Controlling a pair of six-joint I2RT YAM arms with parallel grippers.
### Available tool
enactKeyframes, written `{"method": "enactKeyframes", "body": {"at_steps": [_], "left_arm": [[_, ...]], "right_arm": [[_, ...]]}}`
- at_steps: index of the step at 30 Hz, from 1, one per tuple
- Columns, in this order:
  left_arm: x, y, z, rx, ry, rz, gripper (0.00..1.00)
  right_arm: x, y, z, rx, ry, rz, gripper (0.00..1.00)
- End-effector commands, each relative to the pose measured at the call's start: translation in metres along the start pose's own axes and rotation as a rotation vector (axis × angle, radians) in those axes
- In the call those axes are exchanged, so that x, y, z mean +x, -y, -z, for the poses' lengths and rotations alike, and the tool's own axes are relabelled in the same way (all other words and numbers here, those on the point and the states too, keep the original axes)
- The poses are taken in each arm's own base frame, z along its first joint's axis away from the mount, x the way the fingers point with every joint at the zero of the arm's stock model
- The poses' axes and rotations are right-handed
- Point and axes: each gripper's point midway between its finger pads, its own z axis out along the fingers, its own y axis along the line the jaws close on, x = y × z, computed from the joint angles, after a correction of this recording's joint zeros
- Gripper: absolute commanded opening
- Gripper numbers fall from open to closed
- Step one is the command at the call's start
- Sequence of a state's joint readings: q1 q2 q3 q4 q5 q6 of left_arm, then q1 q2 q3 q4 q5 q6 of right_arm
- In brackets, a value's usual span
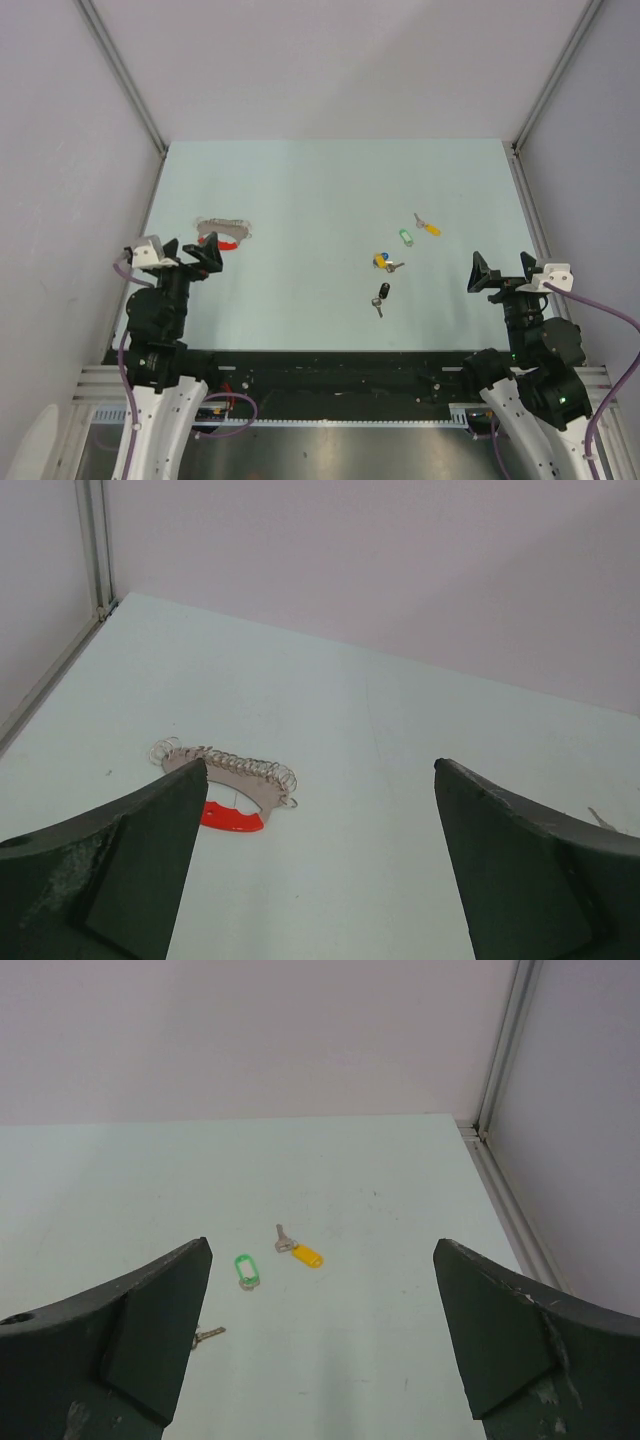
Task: Put the keys on the keyring
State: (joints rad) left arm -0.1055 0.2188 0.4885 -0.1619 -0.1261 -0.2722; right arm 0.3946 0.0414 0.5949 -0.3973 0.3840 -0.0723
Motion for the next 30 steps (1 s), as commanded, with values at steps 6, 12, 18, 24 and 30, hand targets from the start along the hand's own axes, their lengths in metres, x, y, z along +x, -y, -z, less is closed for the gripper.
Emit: {"method": "enactKeyframes", "body": {"at_steps": [6, 12, 18, 24, 30], "left_arm": [[0.015, -0.002, -0.015, -0.012, -0.071, 0.005, 1.00], [0.043, -0.009, -0.032, -0.071, -0.203, 0.035, 1.00], [0.092, -0.008, -0.064, -0.135, -0.429, 0.143, 1.00], [0.139, 0.004, -0.104, -0.129, -0.621, 0.221, 1.00], [0.182, -0.007, -0.147, -0.205, -0.721, 0.218, 1.00]], "right_arm": [[-0.006, 0.005, -0.001, 0.034, 0.036, -0.026, 1.00], [-0.004, 0.002, -0.003, 0.022, 0.037, -0.039, 1.00], [-0.004, -0.004, -0.002, -0.010, 0.038, -0.042, 1.00], [-0.002, -0.012, -0.002, -0.053, 0.031, -0.039, 1.00], [-0.001, -0.018, -0.001, -0.088, 0.026, -0.035, 1.00]]}}
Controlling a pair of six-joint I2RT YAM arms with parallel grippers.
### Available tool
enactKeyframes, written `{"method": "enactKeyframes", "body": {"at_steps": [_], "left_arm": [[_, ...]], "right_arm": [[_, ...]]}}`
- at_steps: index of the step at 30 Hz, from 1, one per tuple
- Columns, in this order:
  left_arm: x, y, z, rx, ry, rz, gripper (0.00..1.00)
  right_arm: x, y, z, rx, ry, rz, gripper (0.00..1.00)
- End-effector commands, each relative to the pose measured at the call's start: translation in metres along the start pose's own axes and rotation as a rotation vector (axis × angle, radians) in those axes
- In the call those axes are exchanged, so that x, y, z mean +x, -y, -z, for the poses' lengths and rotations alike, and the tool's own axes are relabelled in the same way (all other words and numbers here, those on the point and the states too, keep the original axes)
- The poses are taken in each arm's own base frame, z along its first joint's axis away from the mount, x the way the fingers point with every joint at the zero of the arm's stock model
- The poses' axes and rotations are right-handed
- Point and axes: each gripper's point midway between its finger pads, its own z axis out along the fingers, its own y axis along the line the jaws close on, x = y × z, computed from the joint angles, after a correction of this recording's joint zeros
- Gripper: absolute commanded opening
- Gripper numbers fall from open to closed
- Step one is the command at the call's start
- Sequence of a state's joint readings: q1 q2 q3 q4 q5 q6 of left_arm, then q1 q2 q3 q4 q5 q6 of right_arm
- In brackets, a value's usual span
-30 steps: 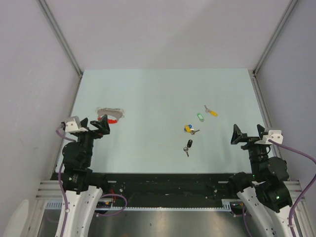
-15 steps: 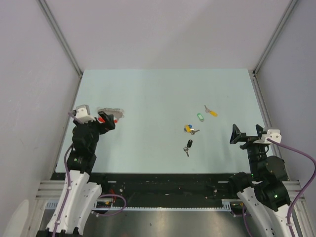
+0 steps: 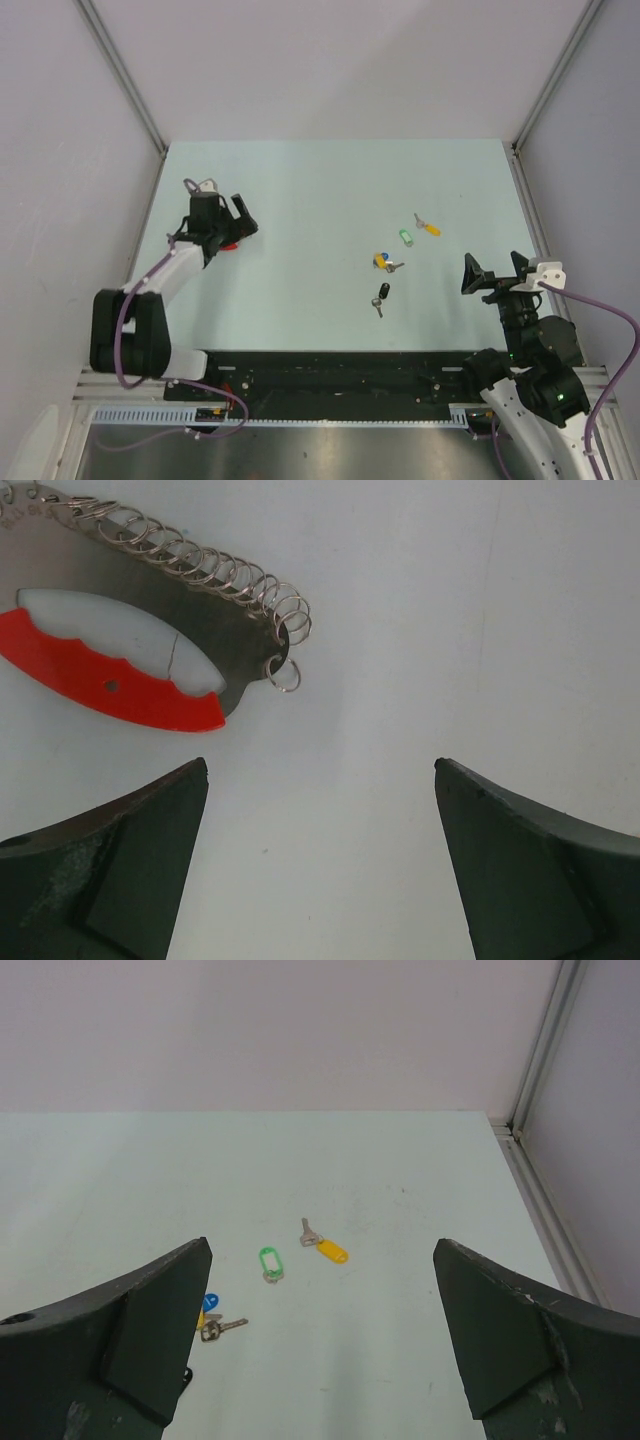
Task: Put the keys on the keyring
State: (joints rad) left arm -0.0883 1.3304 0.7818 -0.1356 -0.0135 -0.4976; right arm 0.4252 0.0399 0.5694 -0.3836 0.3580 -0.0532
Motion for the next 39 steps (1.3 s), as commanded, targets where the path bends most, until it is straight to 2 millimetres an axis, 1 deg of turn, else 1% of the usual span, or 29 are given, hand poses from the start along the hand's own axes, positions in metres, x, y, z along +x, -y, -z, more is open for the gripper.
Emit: {"method": "enactKeyframes", "body": {"at_steps": [1, 2, 3, 4, 5, 6, 7, 8, 9, 10, 11, 12, 13, 16, 18, 19, 23, 24, 25, 28, 32, 33, 35, 36, 38, 39], "left_arm": [[-0.040, 0.013, -0.024, -0.016, 0.064, 0.053, 1.00], [-0.031, 0.005, -0.039, -0.057, 0.022, 0.053, 1.00], [-0.031, 0.003, -0.045, -0.071, 0.013, 0.051, 0.99], [-0.037, 0.003, -0.049, -0.088, 0.013, 0.051, 1.00], [-0.027, -0.004, -0.062, -0.118, -0.024, 0.050, 1.00], [-0.025, -0.006, -0.066, -0.135, -0.039, 0.048, 1.00], [-0.028, -0.006, -0.071, -0.148, -0.041, 0.047, 1.00], [-0.020, -0.011, -0.081, -0.167, -0.072, 0.046, 1.00], [-0.014, -0.015, -0.084, -0.182, -0.100, 0.048, 1.00], [-0.016, -0.012, -0.088, -0.181, -0.105, 0.047, 1.00], [-0.013, -0.012, -0.090, -0.184, -0.122, 0.051, 1.00], [-0.004, -0.017, -0.093, -0.204, -0.155, 0.060, 1.00], [-0.003, -0.017, -0.094, -0.211, -0.164, 0.068, 1.00], [0.007, -0.024, -0.093, -0.236, -0.181, 0.086, 1.00], [0.011, -0.022, -0.094, -0.223, -0.188, 0.084, 1.00], [0.016, -0.022, -0.094, -0.217, -0.202, 0.080, 1.00], [0.025, -0.008, -0.093, -0.178, -0.241, 0.007, 1.00], [0.027, 0.001, -0.093, -0.161, -0.251, -0.016, 1.00], [0.030, 0.003, -0.092, -0.158, -0.264, -0.037, 1.00], [0.046, 0.017, -0.088, -0.122, -0.316, -0.075, 1.00], [0.072, 0.036, -0.077, -0.052, -0.389, -0.107, 1.00], [0.085, 0.041, -0.073, -0.035, -0.415, -0.123, 1.00], [0.096, 0.050, -0.066, -0.003, -0.439, -0.145, 1.00], [0.109, 0.057, -0.060, 0.015, -0.466, -0.170, 1.00], [0.123, 0.067, -0.049, 0.051, -0.495, -0.205, 1.00], [0.139, 0.072, -0.042, 0.066, -0.523, -0.241, 1.00]], "right_arm": [[-0.009, -0.006, 0.001, -0.034, 0.037, -0.013, 1.00], [-0.008, -0.007, 0.001, -0.038, 0.034, -0.011, 1.00], [-0.008, -0.007, 0.001, -0.041, 0.033, -0.011, 1.00], [-0.008, -0.007, 0.001, -0.043, 0.033, -0.010, 1.00], [-0.008, -0.007, 0.001, -0.044, 0.032, -0.008, 1.00], [-0.008, -0.008, 0.001, -0.046, 0.030, -0.007, 1.00], [-0.008, -0.008, 0.001, -0.046, 0.032, -0.007, 1.00], [-0.008, -0.007, 0.001, -0.044, 0.030, -0.005, 1.00], [-0.007, -0.007, 0.001, -0.044, 0.030, -0.005, 1.00], [-0.007, -0.008, 0.001, -0.046, 0.030, -0.005, 1.00], [-0.007, -0.008, 0.001, -0.046, 0.029, -0.003, 1.00], [-0.007, -0.007, 0.001, -0.044, 0.029, -0.003, 1.00], [-0.007, -0.007, 0.001, -0.043, 0.027, -0.003, 1.00], [-0.007, -0.008, 0.001, -0.046, 0.029, -0.003, 1.00], [-0.008, -0.008, 0.001, -0.050, 0.032, -0.003, 1.00], [-0.007, -0.009, 0.001, -0.053, 0.029, -0.002, 1.00], [-0.008, -0.011, 0.001, -0.062, 0.032, -0.003, 1.00], [-0.008, -0.011, 0.001, -0.065, 0.032, -0.005, 1.00], [-0.007, -0.012, 0.001, -0.067, 0.030, -0.003, 1.00], [-0.008, -0.012, 0.001, -0.071, 0.032, -0.002, 1.00], [-0.008, -0.014, 0.001, -0.082, 0.032, -0.001, 1.00], [-0.008, -0.014, 0.001, -0.082, 0.032, 0.001, 1.00], [-0.008, -0.015, 0.002, -0.087, 0.032, 0.001, 1.00], [-0.008, -0.015, 0.002, -0.090, 0.032, 0.001, 1.00], [-0.007, -0.016, 0.002, -0.096, 0.031, 0.003, 1.00], [-0.007, -0.017, 0.002, -0.100, 0.031, 0.003, 1.00]]}}
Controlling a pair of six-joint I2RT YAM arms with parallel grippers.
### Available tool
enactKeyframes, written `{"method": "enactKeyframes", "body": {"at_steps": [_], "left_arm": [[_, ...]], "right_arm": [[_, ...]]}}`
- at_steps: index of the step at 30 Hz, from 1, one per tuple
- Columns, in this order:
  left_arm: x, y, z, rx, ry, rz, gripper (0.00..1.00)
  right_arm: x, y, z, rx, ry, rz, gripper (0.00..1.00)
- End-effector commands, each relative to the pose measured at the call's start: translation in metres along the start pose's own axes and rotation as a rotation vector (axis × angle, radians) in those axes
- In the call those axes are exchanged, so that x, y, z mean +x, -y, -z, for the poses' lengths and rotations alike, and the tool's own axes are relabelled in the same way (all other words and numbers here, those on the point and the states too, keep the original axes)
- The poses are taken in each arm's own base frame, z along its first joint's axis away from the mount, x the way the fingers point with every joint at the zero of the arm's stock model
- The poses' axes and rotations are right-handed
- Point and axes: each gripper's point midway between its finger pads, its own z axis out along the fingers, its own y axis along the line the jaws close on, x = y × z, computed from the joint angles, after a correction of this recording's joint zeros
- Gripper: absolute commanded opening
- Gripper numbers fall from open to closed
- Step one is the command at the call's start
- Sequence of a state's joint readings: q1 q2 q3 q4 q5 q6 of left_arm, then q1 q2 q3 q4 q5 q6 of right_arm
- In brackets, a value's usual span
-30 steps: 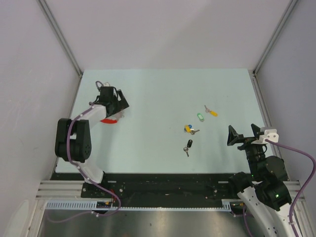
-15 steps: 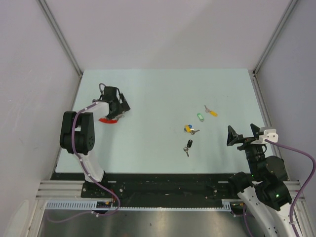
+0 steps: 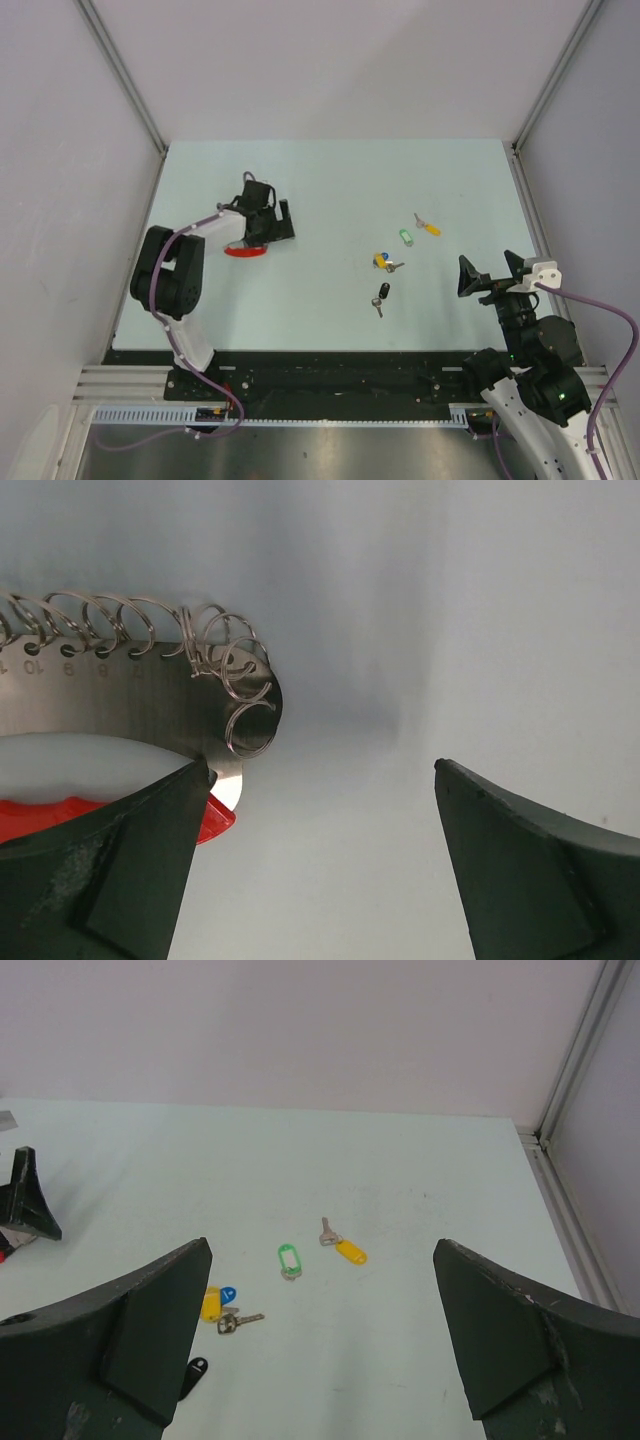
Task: Put the keys on the keyring
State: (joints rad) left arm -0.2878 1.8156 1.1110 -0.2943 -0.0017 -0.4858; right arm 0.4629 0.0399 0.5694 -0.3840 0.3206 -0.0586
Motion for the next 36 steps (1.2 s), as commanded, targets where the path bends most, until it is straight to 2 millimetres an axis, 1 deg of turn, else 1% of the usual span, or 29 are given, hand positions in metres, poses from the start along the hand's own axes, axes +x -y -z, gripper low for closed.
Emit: {"method": "enactKeyframes", "body": {"at_steps": [1, 2, 3, 5, 6, 8, 9, 11, 12, 14, 15, 16, 19, 20, 22, 23, 24, 25, 26, 27, 28, 29, 30, 31, 32, 33, 34, 35, 36], "left_arm": [[0.075, 0.031, 0.014, 0.087, -0.186, -0.115, 1.00], [0.083, 0.034, 0.017, 0.097, -0.201, -0.129, 1.00], [0.098, 0.041, 0.022, 0.114, -0.219, -0.160, 1.00], [0.115, 0.048, 0.029, 0.136, -0.242, -0.185, 1.00], [0.129, 0.053, 0.036, 0.151, -0.257, -0.217, 1.00], [0.143, 0.058, 0.043, 0.165, -0.267, -0.239, 1.00], [0.155, 0.061, 0.050, 0.180, -0.278, -0.264, 1.00], [0.167, 0.064, 0.057, 0.193, -0.286, -0.271, 1.00], [0.180, 0.063, 0.061, 0.199, -0.301, -0.288, 1.00], [0.181, 0.069, 0.072, 0.226, -0.281, -0.284, 1.00], [0.185, 0.066, 0.075, 0.228, -0.281, -0.284, 1.00], [0.178, 0.071, 0.083, 0.250, -0.249, -0.267, 1.00], [0.157, 0.074, 0.097, 0.251, -0.163, -0.253, 1.00], [0.141, 0.083, 0.110, 0.274, -0.106, -0.251, 1.00], [0.122, 0.082, 0.121, 0.253, -0.040, -0.261, 1.00], [0.108, 0.089, 0.133, 0.277, 0.001, -0.258, 1.00], [0.097, 0.085, 0.137, 0.256, 0.040, -0.274, 1.00], [0.090, 0.080, 0.140, 0.232, 0.058, -0.278, 1.00], [0.075, 0.078, 0.150, 0.235, 0.101, -0.264, 1.00], [0.068, 0.074, 0.153, 0.226, 0.121, -0.274, 1.00], [0.062, 0.069, 0.158, 0.220, 0.137, -0.268, 1.00], [0.048, 0.060, 0.166, 0.215, 0.176, -0.238, 1.00], [0.043, 0.054, 0.170, 0.213, 0.193, -0.238, 1.00], [0.038, 0.050, 0.175, 0.217, 0.209, -0.230, 1.00], [0.027, 0.036, 0.177, 0.193, 0.235, -0.202, 1.00], [0.020, 0.030, 0.188, 0.190, 0.276, -0.204, 1.00], [0.011, 0.016, 0.190, 0.159, 0.304, -0.184, 1.00], [0.007, 0.009, 0.194, 0.145, 0.329, -0.195, 1.00], [0.002, 0.005, 0.202, 0.141, 0.364, -0.194, 1.00]], "right_arm": [[-0.007, -0.005, 0.001, -0.030, 0.031, 0.004, 1.00], [-0.007, -0.005, 0.001, -0.033, 0.030, 0.003, 1.00], [-0.007, -0.006, 0.001, -0.038, 0.030, 0.005, 1.00], [-0.008, -0.009, 0.001, -0.053, 0.033, 0.004, 1.00], [-0.008, -0.010, 0.001, -0.059, 0.032, 0.005, 1.00], [-0.009, -0.013, 0.002, -0.078, 0.034, 0.006, 1.00], [-0.009, -0.013, 0.002, -0.078, 0.032, 0.006, 1.00], [-0.010, -0.014, 0.003, -0.089, 0.031, 0.006, 1.00], [-0.010, -0.015, 0.003, -0.095, 0.030, 0.008, 1.00], [-0.012, -0.018, 0.004, -0.115, 0.033, 0.007, 1.00], [-0.014, -0.021, 0.005, -0.133, 0.038, 0.008, 1.00], [-0.014, -0.023, 0.005, -0.139, 0.037, 0.008, 1.00], [-0.019, -0.030, 0.004, -0.176, 0.036, 0.006, 1.00], [-0.019, -0.034, 0.001, -0.190, 0.013, 0.004, 1.00], [-0.017, -0.046, -0.001, -0.254, -0.031, 0.009, 1.00], [-0.007, -0.054, -0.010, -0.278, -0.101, 0.005, 1.00], [-0.011, -0.061, -0.009, -0.312, -0.125, -0.004, 1.00], [-0.006, -0.072, -0.011, -0.361, -0.169, -0.015, 1.00], [-0.003, -0.079, -0.012, -0.394, -0.202, -0.029, 1.00], [0.006, -0.095, -0.014, -0.474, -0.274, -0.031, 1.00], [0.009, -0.104, -0.014, -0.515, -0.306, -0.054, 1.00], [0.012, -0.112, -0.014, -0.542, -0.342, -0.096, 1.00], [0.025, -0.119, -0.020, -0.542, -0.421, -0.136, 1.00], [0.032, -0.121, -0.023, -0.528, -0.460, -0.166, 1.00], [0.037, -0.135, -0.018, -0.608, -0.502, -0.187, 0.99], [0.048, -0.143, -0.021, -0.644, -0.552, -0.190, 1.00], [0.055, -0.149, -0.022, -0.657, -0.593, -0.218, 1.00], [0.058, -0.154, -0.024, -0.666, -0.618, -0.245, 1.00], [0.072, -0.162, -0.027, -0.667, -0.685, -0.272, 1.00]]}}
